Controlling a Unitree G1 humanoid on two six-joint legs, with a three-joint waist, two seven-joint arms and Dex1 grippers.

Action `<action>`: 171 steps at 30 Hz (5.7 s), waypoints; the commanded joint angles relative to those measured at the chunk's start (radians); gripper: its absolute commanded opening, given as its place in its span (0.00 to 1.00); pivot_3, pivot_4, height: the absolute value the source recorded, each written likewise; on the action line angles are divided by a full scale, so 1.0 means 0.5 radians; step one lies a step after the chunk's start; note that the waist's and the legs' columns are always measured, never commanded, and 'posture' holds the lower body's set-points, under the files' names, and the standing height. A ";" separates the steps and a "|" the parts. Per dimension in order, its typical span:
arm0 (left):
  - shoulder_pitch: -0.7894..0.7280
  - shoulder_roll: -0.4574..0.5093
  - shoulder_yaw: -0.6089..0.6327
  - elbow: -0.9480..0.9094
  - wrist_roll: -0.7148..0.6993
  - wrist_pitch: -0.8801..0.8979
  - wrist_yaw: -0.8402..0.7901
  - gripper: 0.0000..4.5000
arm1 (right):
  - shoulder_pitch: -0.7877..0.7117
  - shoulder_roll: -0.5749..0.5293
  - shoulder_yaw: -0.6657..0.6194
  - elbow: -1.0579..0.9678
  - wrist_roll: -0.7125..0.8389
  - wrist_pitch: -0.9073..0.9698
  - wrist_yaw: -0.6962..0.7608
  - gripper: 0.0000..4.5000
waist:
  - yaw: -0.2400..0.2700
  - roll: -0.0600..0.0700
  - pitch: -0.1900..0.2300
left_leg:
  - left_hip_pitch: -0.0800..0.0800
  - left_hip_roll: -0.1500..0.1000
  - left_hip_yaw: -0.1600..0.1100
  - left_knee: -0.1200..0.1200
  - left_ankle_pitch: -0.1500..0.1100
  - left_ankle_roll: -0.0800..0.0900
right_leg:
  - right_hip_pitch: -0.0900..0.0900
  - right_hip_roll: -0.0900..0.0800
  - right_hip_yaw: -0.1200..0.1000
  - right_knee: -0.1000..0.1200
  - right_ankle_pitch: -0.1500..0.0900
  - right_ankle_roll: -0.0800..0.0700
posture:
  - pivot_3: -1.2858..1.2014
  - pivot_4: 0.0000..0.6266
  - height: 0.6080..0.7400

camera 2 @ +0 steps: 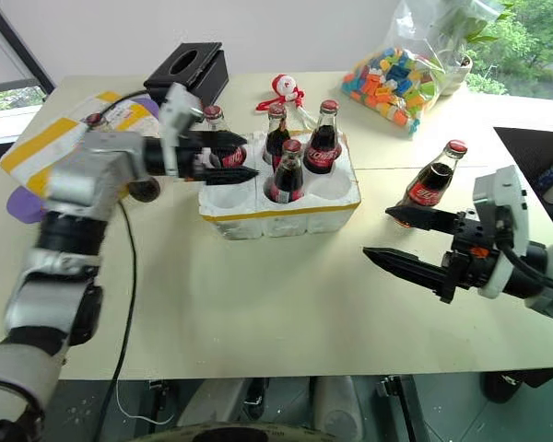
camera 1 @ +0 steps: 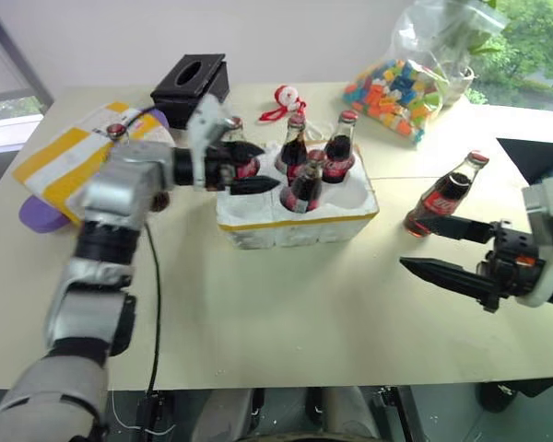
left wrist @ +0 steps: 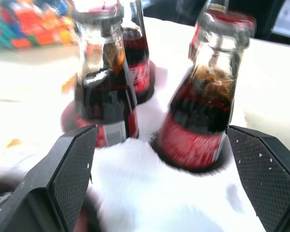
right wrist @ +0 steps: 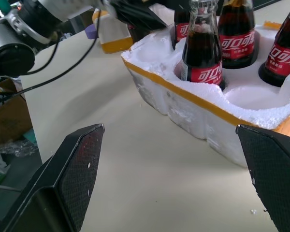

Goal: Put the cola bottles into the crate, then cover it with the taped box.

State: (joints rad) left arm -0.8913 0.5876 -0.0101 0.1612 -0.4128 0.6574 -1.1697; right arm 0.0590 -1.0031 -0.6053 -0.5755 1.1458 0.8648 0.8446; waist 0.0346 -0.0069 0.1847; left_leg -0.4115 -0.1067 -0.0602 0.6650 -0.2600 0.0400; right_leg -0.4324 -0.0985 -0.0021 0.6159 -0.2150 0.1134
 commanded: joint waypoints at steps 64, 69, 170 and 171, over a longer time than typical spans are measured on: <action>0.260 0.168 0.561 0.271 -0.036 -0.081 0.933 0.64 | -0.364 -0.032 0.213 0.200 -0.197 -0.030 0.146 1.00 | 0.006 -0.007 0.003 | -0.002 -0.001 0.000 0.001 -0.001 -0.002 | -0.002 0.000 0.000 0.001 0.001 -0.001 | 0.52 0.24 0.94; 0.205 0.468 0.515 -0.149 -0.569 0.396 0.202 0.64 | -0.366 -0.026 0.245 0.210 -0.230 -0.045 0.153 1.00 | 0.006 -0.009 0.004 | -0.022 -0.002 0.000 0.005 0.007 -0.015 | -0.021 0.000 0.000 0.004 0.002 -0.003 | 0.52 0.24 0.94; 1.024 0.811 0.660 -1.149 -1.108 0.465 0.126 0.99 | -0.821 0.789 0.405 1.413 -1.178 -0.715 -0.724 1.00 | -0.015 0.000 0.002 | 0.008 0.000 -0.001 -0.002 0.005 -0.009 | 0.004 0.004 0.001 0.003 0.002 -0.012 | 0.52 0.24 0.94; 1.016 0.812 0.653 -1.141 -1.107 0.461 0.125 0.99 | -0.837 0.800 0.410 1.433 -1.186 -0.726 -0.723 1.00 | -0.015 0.000 0.001 | 0.007 0.000 -0.001 -0.002 0.005 -0.009 | 0.004 0.004 0.001 0.003 0.002 -0.012 | 0.52 0.24 0.94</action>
State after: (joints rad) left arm -0.3637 0.9782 0.3062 -0.4091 -0.9700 0.9093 -1.1044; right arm -0.3352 -0.6058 -0.3932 0.1340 0.5631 0.5305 0.4807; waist 0.0269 -0.0068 0.1855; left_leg -0.4077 -0.1064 -0.0605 0.6638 -0.2577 0.0355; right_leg -0.4306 -0.0966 -0.0015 0.6177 -0.2139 0.1076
